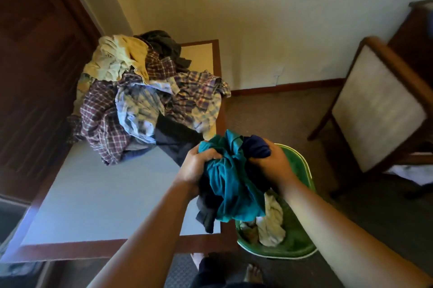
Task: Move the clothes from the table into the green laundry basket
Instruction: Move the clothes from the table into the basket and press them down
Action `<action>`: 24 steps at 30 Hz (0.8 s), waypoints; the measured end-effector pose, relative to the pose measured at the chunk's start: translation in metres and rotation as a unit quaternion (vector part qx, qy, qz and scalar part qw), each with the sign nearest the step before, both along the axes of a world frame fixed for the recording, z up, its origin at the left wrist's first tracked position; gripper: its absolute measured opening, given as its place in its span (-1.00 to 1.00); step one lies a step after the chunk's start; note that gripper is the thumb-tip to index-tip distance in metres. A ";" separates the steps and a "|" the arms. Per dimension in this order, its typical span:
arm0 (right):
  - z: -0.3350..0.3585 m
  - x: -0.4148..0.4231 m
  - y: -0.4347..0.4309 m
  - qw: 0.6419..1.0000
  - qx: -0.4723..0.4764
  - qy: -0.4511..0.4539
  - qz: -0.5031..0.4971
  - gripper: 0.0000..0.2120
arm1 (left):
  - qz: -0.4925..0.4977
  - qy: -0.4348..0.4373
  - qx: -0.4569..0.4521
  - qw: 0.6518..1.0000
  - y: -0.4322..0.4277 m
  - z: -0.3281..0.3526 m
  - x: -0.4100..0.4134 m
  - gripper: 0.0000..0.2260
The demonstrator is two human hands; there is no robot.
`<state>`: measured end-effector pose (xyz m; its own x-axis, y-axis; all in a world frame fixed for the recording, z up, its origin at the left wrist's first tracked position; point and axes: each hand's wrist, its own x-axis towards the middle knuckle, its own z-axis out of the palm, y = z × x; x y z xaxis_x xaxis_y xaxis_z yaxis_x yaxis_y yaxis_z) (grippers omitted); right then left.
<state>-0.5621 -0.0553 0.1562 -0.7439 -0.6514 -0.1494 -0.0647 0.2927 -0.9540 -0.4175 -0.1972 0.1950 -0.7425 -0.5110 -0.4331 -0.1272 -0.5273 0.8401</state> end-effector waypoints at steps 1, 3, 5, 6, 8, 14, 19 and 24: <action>-0.002 -0.002 0.011 1.000 0.007 -0.010 -0.025 -0.87 | -0.016 -0.009 -0.009 1.000 0.009 -0.001 -0.004 -0.67; -0.005 -0.007 0.032 0.998 0.017 -0.009 -0.058 -0.86 | -0.049 -0.018 -0.023 0.998 0.025 0.002 -0.011 -0.70; -0.005 -0.010 0.048 0.996 0.035 0.016 -0.076 -0.83 | -0.076 -0.012 -0.021 0.997 0.039 0.004 -0.018 -0.73; -0.006 -0.011 0.054 0.995 0.043 0.024 -0.088 -0.80 | -0.089 -0.010 -0.017 0.996 0.045 0.005 -0.021 -0.73; -0.013 -0.014 0.067 0.992 0.047 0.018 -0.112 -0.74 | -0.105 -0.010 -0.007 0.994 0.055 0.003 -0.026 -0.70; -0.033 -0.020 0.099 0.993 0.023 -0.080 -0.089 -0.50 | -0.097 -0.043 -0.005 0.994 0.072 -0.011 -0.034 -0.56; -0.060 -0.034 0.110 0.983 0.134 -0.100 -0.074 -0.37 | -0.073 -0.049 0.008 0.996 0.081 -0.022 -0.039 -0.59; -0.071 -0.036 0.123 0.980 0.100 -0.139 -0.097 -0.66 | -0.072 -0.046 0.075 0.994 0.092 -0.025 -0.050 -0.46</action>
